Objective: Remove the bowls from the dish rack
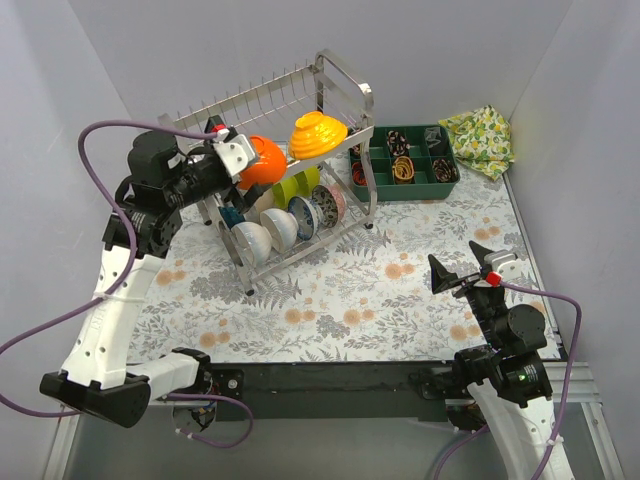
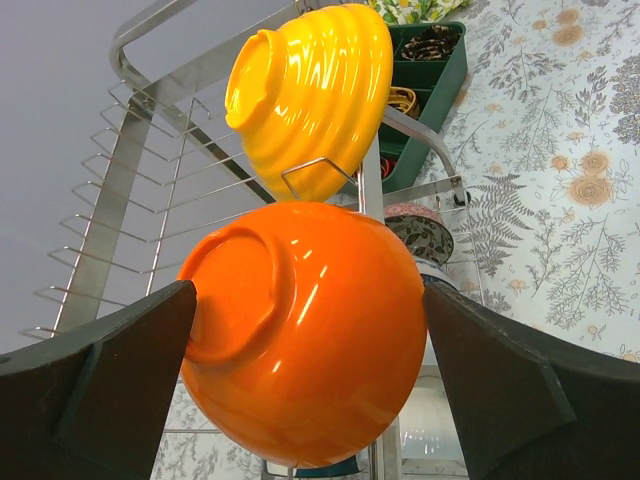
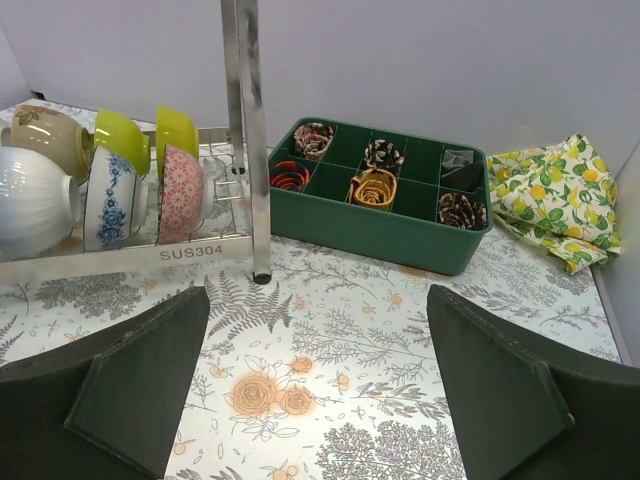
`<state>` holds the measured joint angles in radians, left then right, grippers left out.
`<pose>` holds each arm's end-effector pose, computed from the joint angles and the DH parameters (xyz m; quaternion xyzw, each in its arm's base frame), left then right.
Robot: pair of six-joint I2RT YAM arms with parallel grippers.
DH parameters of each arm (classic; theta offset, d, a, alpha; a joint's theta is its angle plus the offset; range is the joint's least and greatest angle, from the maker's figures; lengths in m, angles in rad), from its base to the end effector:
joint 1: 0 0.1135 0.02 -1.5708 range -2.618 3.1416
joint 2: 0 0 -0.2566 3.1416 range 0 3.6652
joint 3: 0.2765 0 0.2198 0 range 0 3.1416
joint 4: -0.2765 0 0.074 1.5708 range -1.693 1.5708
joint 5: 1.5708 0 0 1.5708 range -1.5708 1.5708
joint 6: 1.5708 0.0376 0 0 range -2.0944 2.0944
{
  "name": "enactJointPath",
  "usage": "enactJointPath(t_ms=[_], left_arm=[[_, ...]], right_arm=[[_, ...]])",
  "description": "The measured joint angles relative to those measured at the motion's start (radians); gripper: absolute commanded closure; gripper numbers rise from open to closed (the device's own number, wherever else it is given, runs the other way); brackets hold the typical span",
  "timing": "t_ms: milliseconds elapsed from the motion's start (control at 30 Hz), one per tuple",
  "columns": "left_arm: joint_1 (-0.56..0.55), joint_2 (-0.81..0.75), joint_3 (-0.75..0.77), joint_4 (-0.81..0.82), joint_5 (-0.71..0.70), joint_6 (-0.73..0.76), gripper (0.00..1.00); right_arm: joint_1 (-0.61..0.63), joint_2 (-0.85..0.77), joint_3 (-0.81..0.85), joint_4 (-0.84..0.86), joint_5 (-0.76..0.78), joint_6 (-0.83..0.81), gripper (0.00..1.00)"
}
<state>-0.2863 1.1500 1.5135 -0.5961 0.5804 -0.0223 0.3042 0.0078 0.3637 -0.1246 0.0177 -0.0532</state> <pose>0.1804 -0.0746 0.4547 0.2749 0.7217 -0.3131 0.5528 0.0473 0.0141 0.2710 -0.1035 0.6121 0.0927 0.7785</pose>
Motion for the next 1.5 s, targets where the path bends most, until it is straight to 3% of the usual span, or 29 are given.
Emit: enactJointPath(t_ms=[767, 1233, 1500], left_arm=[[-0.063, -0.039, -0.096, 0.06, -0.111, 0.042, 0.02], [-0.067, -0.096, -0.1, 0.108, -0.051, -0.015, 0.16], [-0.068, -0.087, -0.121, 0.112, -0.081, -0.026, 0.08]], right_arm=[[0.0, 0.0, 0.0, 0.0, -0.003, -0.003, 0.01], [0.0, 0.0, 0.0, 0.0, -0.003, -0.003, 0.01], [0.0, 0.0, 0.0, 0.0, -0.003, -0.003, 0.01]])
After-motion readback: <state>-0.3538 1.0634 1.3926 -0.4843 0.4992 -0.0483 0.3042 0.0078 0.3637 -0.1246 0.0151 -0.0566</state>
